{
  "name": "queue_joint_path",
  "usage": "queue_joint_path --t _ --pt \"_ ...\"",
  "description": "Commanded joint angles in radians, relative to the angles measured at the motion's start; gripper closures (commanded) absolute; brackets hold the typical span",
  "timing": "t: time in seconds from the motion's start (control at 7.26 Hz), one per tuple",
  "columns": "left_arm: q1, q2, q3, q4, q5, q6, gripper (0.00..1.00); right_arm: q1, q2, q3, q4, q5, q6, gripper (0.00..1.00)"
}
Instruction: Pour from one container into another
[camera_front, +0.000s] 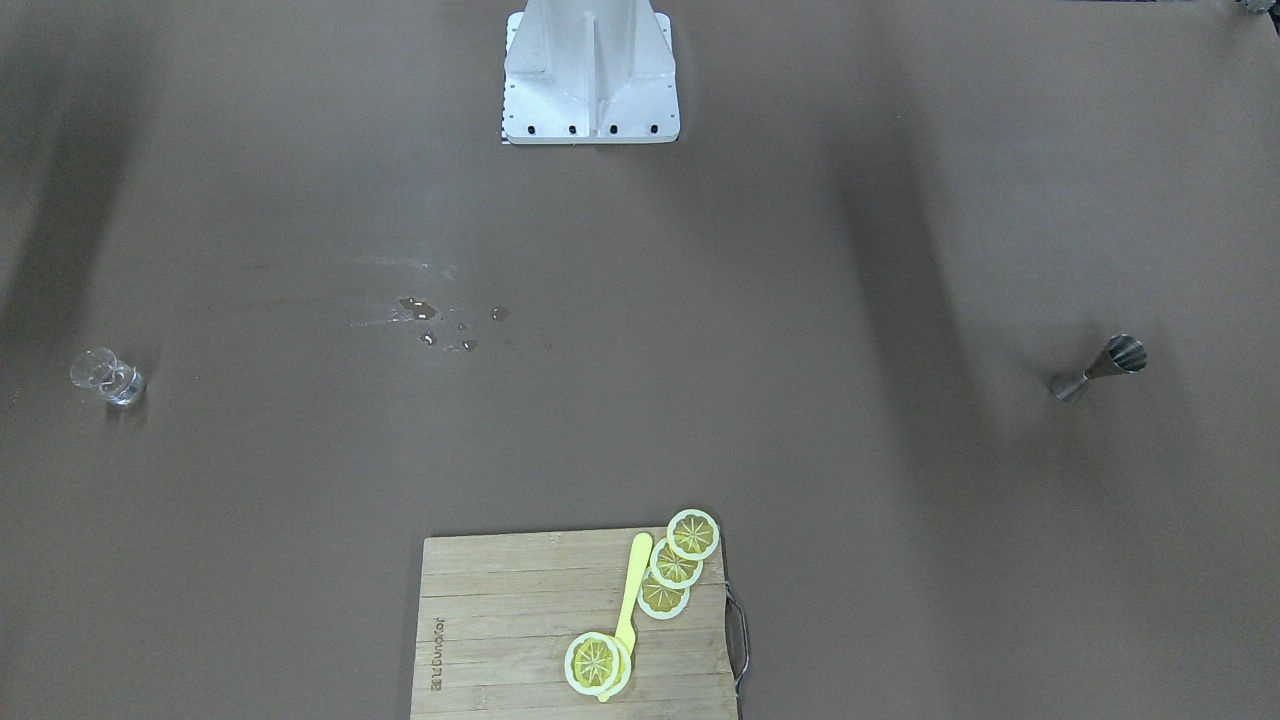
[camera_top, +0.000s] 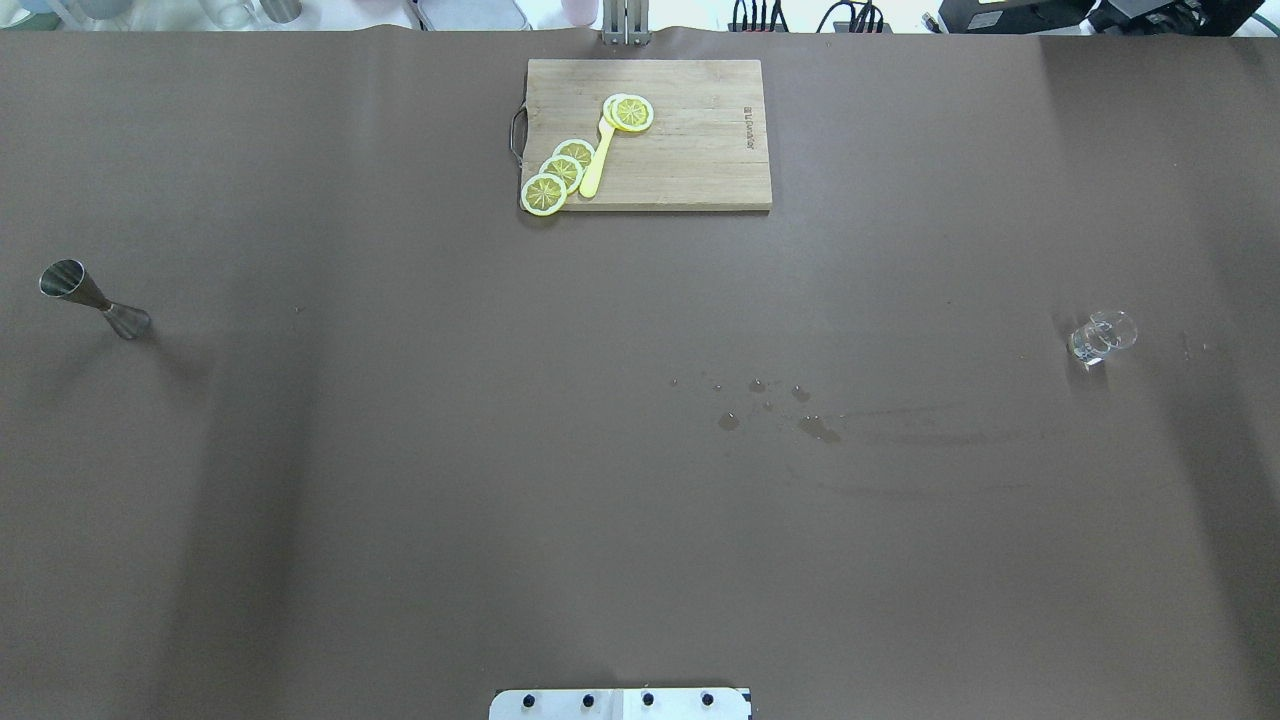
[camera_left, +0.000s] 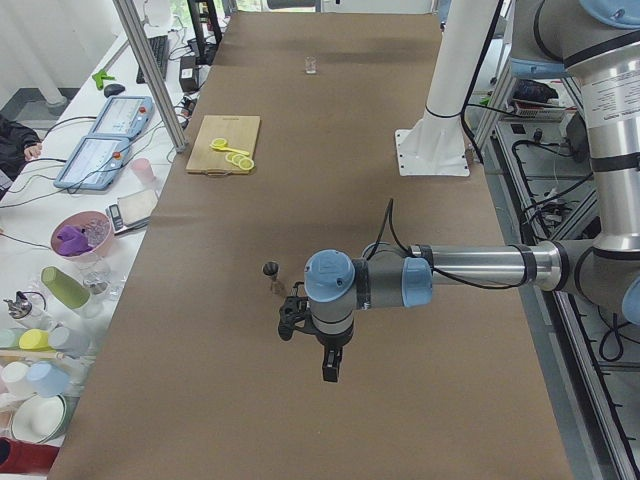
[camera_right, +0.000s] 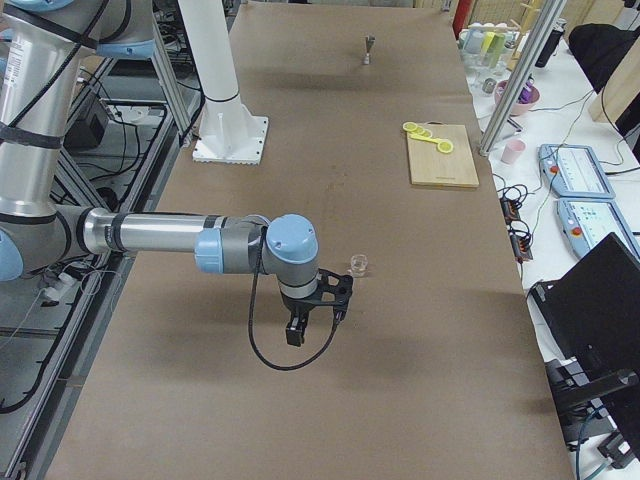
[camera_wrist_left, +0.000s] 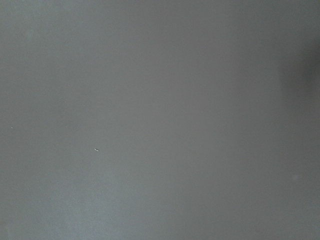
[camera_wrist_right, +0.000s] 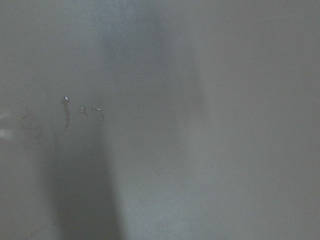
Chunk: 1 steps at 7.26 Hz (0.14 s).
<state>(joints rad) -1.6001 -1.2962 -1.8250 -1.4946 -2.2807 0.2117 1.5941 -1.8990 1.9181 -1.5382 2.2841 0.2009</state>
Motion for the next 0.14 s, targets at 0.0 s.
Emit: queue_joint_path --t 0.0 --pt "-0.001 0.0 0.001 0.001 0.001 0.0 0.02 0.001 0.001 0.001 0.004 0.0 0.0 0.0"
